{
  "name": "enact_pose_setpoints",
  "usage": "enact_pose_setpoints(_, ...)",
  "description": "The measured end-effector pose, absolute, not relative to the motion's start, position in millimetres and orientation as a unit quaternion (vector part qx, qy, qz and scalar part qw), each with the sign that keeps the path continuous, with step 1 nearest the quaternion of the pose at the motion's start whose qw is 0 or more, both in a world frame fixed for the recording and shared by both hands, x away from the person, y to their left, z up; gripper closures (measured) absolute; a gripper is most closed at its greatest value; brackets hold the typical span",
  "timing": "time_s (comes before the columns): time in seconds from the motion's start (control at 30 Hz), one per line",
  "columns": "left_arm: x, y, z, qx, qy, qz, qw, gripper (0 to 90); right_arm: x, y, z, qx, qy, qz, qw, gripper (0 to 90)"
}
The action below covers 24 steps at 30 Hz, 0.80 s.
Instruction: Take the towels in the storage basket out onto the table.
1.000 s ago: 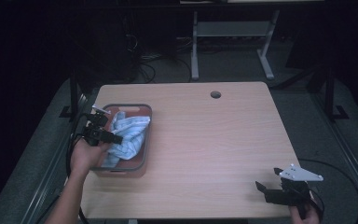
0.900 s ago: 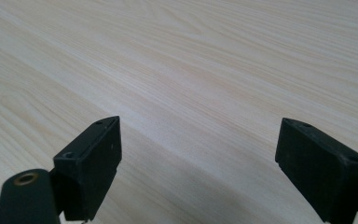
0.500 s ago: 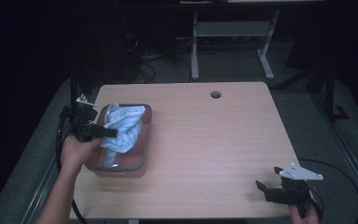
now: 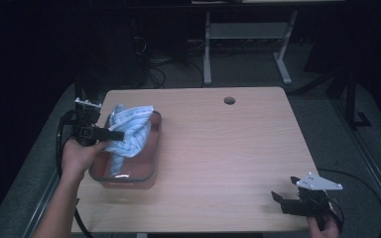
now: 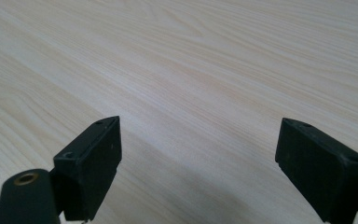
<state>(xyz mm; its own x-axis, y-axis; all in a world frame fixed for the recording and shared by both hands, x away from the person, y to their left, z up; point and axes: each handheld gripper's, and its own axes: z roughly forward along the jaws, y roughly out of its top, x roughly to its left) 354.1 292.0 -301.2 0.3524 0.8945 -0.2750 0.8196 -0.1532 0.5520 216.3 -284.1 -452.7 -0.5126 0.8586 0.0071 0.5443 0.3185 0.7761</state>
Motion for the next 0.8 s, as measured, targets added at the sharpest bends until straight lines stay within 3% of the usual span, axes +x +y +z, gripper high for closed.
enact_pose_setpoints(0.8, 358.8, 252.6, -268.9, 0.771, 0.533, 0.062, 0.344, 65.5, 216.0, -285.4, -449.9, 0.446, 0.783, 0.379, 0.212, 13.8)
